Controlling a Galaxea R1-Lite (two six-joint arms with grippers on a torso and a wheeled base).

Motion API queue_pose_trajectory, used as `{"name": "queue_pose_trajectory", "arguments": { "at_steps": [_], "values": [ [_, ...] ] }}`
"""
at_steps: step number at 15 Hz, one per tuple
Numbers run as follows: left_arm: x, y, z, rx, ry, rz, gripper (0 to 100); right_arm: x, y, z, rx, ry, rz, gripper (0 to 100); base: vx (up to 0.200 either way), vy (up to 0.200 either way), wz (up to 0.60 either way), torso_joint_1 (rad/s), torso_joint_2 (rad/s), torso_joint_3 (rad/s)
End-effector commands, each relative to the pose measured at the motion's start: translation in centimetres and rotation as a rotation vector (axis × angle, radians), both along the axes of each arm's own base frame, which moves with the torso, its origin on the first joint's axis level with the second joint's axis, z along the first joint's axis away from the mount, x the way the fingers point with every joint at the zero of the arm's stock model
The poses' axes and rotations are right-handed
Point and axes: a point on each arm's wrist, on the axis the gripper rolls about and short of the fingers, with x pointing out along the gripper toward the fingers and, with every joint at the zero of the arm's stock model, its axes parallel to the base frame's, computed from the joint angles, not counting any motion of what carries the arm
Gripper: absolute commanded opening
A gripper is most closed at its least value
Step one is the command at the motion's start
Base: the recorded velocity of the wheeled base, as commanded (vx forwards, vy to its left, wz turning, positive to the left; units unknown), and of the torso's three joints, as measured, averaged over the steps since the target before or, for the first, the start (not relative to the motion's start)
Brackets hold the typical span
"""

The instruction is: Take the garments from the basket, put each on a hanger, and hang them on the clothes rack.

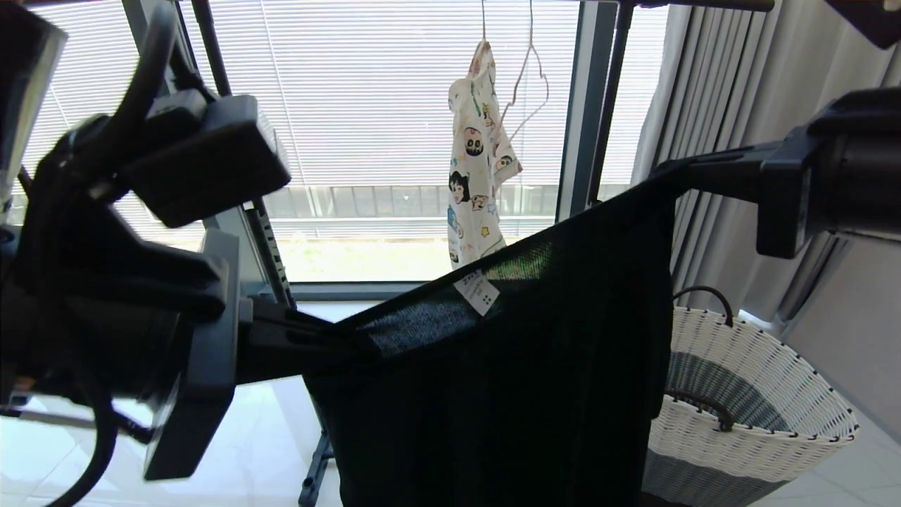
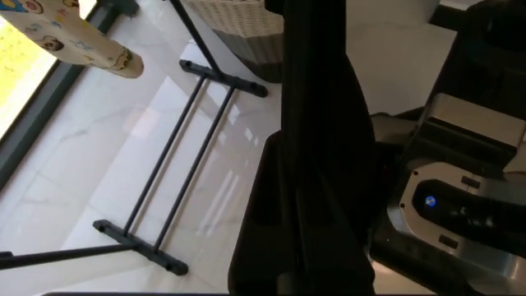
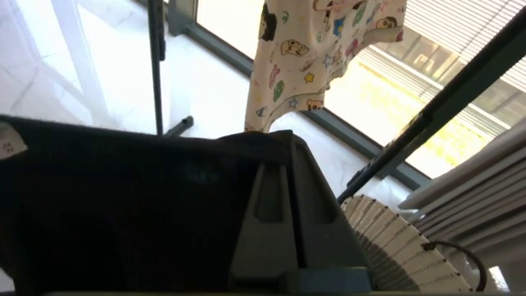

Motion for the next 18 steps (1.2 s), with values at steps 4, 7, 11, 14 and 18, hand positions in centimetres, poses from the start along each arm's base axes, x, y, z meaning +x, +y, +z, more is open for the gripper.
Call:
{"name": "queue_pose_trajectory", "arguments": {
  "at_steps": [4,7,11,14,18],
  "values": [
    [-2.3,0.4,-0.7,-0.013,0.041,-0.038,0,2.2,2.4,0.2,-0.010,0.006,-0.004,0,0.000,0.000,0.00,0.000,0.00,0.000],
    [-1.8,0.2,-0.8,0.001,0.030,-0.015,0,1.5,1.6,0.3,-0.020,0.014,-0.005,0,0.000,0.000,0.00,0.000,0.00,0.000],
    [3.3,-1.5,-0.4,-0.031,-0.164,0.029,0,-1.3,-1.3,0.5,-0.084,0.078,0.007,0,0.000,0.000,0.00,0.000,0.00,0.000],
    [5.6,-2.9,0.6,-0.056,-0.219,0.035,0,-3.3,-2.3,-0.6,-0.118,0.107,0.052,0,0.000,0.000,0.00,0.000,0.00,0.000],
    [5.9,-3.1,0.6,-0.056,-0.222,0.037,0,-3.6,-1.9,-1.1,-0.132,0.118,0.077,0,0.000,0.000,0.00,0.000,0.00,0.000]
  ]
}}
